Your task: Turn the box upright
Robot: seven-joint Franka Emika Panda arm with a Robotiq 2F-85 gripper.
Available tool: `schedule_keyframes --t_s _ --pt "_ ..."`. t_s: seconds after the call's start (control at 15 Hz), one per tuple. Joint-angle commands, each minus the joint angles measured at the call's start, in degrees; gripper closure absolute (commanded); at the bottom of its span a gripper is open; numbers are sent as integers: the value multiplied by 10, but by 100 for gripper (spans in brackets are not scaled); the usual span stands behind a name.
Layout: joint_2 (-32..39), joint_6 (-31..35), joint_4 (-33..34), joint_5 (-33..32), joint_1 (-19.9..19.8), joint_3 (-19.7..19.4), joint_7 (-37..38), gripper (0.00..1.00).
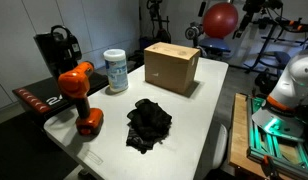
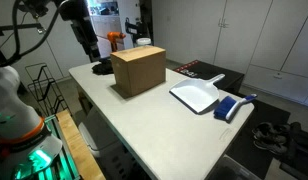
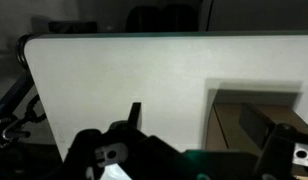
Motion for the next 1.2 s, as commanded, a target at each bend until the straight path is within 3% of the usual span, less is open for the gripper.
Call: schedule_keyframes --t_s 0.0,0.8,1.13 --pt "0 -3 2 -5 10 -6 6 0" --pt "5 0 5 -6 8 -8 9 0" --pt "76 64 46 20 36 -63 -43 0"
